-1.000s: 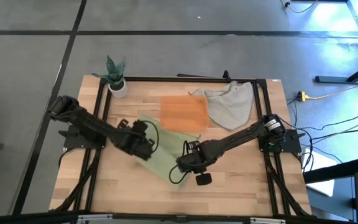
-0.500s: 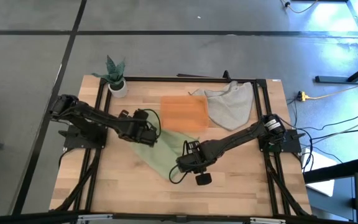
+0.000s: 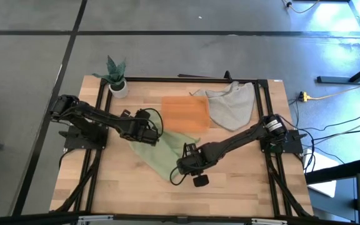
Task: Roll microfiber towels into tight, uniform cylinder then place into a basket
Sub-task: Fold the green microfiber towel
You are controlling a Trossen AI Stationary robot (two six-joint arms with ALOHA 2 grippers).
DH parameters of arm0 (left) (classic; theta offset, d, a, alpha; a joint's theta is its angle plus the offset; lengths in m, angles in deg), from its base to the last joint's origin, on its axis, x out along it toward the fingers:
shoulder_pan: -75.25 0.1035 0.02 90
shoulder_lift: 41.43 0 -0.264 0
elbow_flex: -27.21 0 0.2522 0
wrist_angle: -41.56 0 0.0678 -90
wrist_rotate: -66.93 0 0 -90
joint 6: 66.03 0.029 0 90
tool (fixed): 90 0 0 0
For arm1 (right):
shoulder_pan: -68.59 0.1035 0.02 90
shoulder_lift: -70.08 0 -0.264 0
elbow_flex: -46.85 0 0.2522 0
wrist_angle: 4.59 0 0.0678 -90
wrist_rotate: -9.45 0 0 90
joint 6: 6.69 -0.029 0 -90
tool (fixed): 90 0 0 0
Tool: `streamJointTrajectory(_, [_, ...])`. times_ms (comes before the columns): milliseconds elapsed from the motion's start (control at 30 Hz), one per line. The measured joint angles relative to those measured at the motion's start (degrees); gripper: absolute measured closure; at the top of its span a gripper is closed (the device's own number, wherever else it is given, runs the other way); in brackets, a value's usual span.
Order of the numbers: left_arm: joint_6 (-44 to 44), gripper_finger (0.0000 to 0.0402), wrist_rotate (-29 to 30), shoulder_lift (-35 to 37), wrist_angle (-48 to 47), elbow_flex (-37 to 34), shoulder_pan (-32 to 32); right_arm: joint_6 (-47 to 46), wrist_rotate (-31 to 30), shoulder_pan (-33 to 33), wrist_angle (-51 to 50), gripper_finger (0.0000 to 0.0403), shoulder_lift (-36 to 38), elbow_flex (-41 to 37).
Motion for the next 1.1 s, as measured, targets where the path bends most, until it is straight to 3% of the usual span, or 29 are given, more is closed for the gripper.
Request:
streamJointTrajectory(300, [0.0, 0.0401, -0.81, 0.0, 0.02, 0.0, -0.74, 2.02, 0.0, -0.28, 13.64, 0.0241, -0.29, -6.26])
streamJointTrajectory(467, [-0.05, 0.0401, -0.84, -0.01, 0.09, 0.0, -1.92, 0.35, -0.5, -0.75, 17.55, 0.0242, -0.48, -9.5])
streamJointTrajectory(600, [-0.07, 0.0401, -0.84, -0.02, 0.15, 0.0, -2.47, -1.67, -5.21, -0.73, 20.51, 0.0246, -0.48, -12.03])
streamJointTrajectory(1100, [-0.1, 0.0401, -0.84, -0.02, 0.24, 0.0, -2.62, -3.18, -6.46, -0.72, 23.38, 0.0255, -1.29, -13.42])
